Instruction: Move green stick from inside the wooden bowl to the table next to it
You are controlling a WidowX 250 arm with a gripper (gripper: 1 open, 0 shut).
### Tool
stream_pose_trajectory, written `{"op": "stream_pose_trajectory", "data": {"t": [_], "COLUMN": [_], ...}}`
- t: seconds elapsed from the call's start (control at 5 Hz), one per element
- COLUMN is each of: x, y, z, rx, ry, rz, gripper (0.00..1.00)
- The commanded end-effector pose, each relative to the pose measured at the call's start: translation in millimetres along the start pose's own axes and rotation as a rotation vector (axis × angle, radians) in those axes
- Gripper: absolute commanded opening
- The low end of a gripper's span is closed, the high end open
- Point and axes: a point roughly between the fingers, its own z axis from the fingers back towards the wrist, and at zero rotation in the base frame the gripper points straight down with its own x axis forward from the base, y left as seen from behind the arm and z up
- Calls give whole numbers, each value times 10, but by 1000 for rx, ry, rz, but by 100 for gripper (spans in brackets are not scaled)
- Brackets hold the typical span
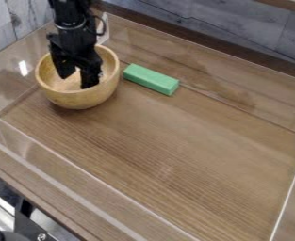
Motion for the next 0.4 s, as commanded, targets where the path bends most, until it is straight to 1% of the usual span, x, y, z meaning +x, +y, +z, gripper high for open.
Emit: {"op": "stream_pose_trajectory", "data": {"t": [0.0, 0.2], "x": [100, 111], "y": [131, 115], "z": [112, 99], "rx": [40, 32], "ry": [-50, -41], "rz": [25, 27], "gripper": [100, 100]}}
